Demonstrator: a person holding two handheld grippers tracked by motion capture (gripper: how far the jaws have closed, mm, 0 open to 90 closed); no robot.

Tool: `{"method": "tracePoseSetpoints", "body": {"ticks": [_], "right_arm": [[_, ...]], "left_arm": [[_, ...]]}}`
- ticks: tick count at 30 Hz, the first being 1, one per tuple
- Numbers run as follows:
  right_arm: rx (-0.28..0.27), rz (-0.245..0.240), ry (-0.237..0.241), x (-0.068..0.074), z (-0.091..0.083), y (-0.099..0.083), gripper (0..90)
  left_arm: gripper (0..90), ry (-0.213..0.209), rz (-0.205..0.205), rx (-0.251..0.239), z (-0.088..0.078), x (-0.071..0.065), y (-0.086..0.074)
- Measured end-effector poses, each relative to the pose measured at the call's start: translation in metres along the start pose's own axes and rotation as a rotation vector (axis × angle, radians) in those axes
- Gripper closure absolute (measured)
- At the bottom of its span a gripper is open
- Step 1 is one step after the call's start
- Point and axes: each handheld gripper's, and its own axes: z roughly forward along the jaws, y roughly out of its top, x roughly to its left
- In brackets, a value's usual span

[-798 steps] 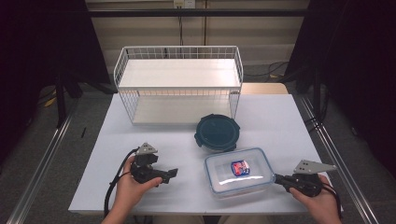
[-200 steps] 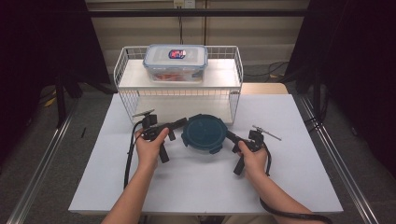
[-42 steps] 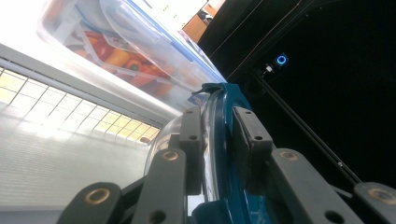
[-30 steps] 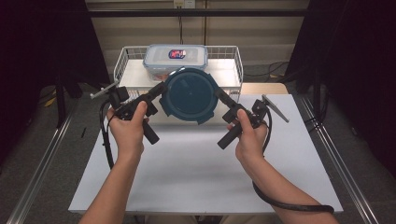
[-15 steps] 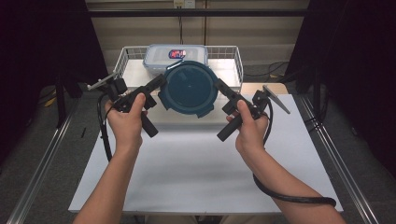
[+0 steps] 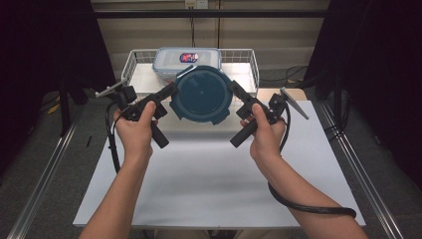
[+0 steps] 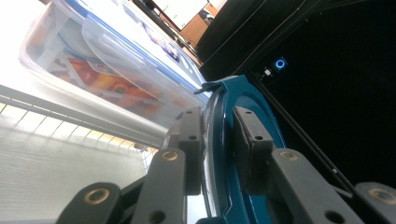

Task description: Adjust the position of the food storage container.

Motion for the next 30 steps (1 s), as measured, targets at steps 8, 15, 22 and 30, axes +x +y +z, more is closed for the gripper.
{"method": "tracePoseSetpoints", "body": {"ticks": [8, 15, 22, 30], "right_arm": [[-0.014, 0.0, 0.015, 0.01, 0.008, 0.005, 76.6], [-0.036, 0.015, 0.037, 0.016, 0.019, 0.012, 76.8], [-0.045, 0.016, 0.061, 0.024, 0.031, 0.02, 76.9], [-0.056, 0.02, 0.063, 0.028, 0.043, 0.028, 76.9]], "left_arm": [[74.8, -0.008, -0.002, -0.03, 0.001, -0.006, 0.011], [74.8, -0.02, 0.004, -0.042, 0.003, -0.011, 0.023], [74.7, -0.026, 0.01, -0.051, 0.006, -0.015, 0.035], [74.8, -0.021, 0.008, -0.064, 0.014, -0.017, 0.046]]}}
